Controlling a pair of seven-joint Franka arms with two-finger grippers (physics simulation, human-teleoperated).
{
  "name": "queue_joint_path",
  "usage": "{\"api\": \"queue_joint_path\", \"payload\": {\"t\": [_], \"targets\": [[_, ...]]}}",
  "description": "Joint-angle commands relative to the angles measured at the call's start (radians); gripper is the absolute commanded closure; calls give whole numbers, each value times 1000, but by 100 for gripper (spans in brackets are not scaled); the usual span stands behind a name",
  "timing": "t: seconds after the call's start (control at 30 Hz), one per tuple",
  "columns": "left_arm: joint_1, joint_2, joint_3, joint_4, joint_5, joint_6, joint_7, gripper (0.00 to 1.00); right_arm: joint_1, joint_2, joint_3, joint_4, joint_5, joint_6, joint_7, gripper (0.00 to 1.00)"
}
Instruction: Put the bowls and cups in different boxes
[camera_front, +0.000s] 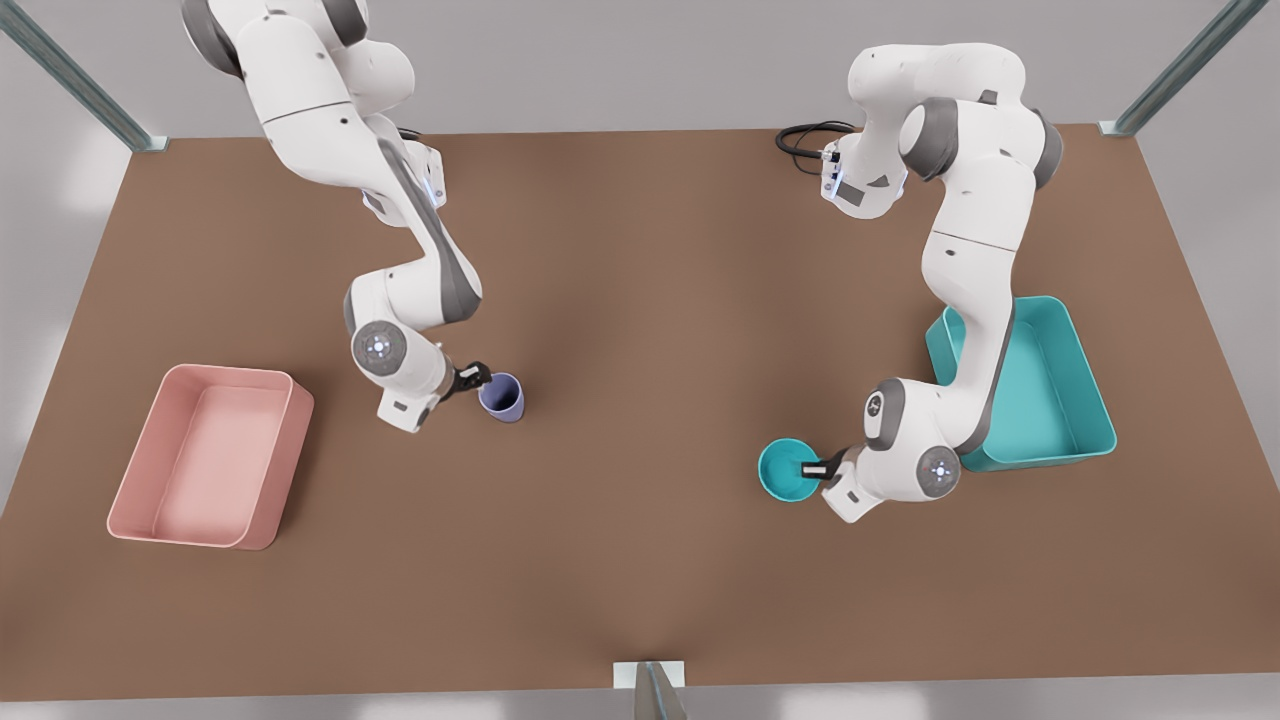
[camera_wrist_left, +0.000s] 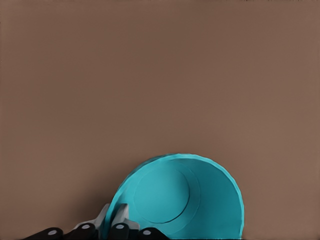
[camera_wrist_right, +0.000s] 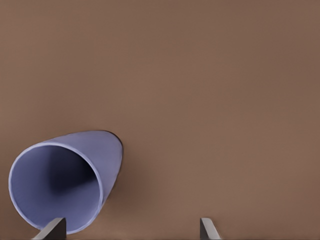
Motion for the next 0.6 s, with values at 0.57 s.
{"api": "queue_joint_path", "payload": {"t": [0.57], "targets": [[303,-458,350,-378,85,-166,592,79,40,98,14,-48,32,206,55,0]]}}
